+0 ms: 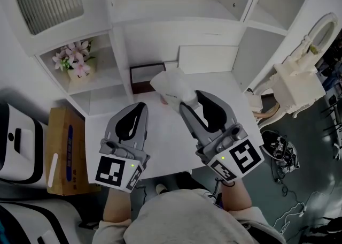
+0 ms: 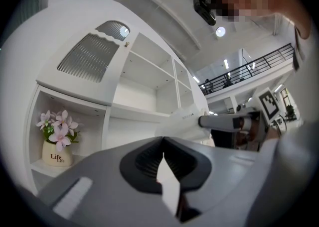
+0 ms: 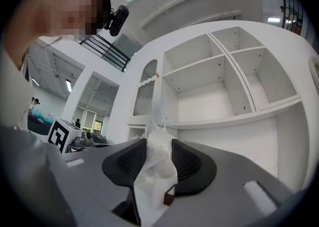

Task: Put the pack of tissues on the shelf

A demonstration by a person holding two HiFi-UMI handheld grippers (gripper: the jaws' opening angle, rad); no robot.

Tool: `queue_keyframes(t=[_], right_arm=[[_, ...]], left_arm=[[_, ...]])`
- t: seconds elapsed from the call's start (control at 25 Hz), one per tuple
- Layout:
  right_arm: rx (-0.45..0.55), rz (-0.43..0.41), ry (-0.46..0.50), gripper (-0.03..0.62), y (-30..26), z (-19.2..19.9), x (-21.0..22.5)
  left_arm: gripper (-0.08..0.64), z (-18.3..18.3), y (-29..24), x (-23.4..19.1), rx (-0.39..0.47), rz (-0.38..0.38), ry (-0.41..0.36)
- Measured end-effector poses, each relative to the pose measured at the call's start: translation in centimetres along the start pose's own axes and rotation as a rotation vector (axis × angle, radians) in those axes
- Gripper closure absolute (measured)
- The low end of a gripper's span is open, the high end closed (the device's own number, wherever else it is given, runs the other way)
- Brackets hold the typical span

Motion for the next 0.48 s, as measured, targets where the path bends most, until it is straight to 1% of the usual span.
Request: queue_keyframes(t=[0.48], right_arm=[[0.074,-0.043,0.077,0.427,-2.8,-4.0,3.8]], left_arm=[[0.558,-0.8,-3.4,-0.8,0.020,-0.036,-0.015]])
Point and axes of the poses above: the fingertips, and each gripper's own axes: y backward along the fingers, x to its right, z out of its underside, the point moved 4 cm from there along y, backward along the fingers, and after that the axes turned 2 degrees about z, right-handed, at the moved point
